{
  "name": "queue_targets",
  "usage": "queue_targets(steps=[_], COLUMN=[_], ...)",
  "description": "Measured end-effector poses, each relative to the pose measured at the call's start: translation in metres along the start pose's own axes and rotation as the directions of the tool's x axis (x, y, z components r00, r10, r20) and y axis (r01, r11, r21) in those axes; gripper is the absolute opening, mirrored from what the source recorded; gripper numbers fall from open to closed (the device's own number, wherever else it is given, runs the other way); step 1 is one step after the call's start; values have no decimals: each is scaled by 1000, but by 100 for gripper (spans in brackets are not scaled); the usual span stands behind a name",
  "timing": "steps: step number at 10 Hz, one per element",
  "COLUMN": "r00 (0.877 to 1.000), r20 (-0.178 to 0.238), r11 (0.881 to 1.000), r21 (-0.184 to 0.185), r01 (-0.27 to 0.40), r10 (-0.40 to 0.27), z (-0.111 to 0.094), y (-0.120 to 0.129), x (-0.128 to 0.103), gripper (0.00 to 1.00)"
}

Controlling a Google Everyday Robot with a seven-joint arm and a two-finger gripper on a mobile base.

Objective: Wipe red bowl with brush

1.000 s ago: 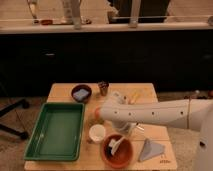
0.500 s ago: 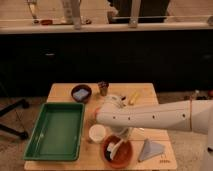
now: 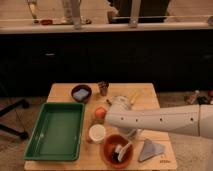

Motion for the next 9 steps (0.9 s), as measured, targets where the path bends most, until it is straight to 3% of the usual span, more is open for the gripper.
queue_targets(steps=[4,9], r00=[999,1000], r20=[-3,-26], r11=[998,998], r21=[-57,-62], r01=[-39,-12], r10=[39,11], z=[19,13], y=[-4,-34], x=[20,24], gripper=[2,2])
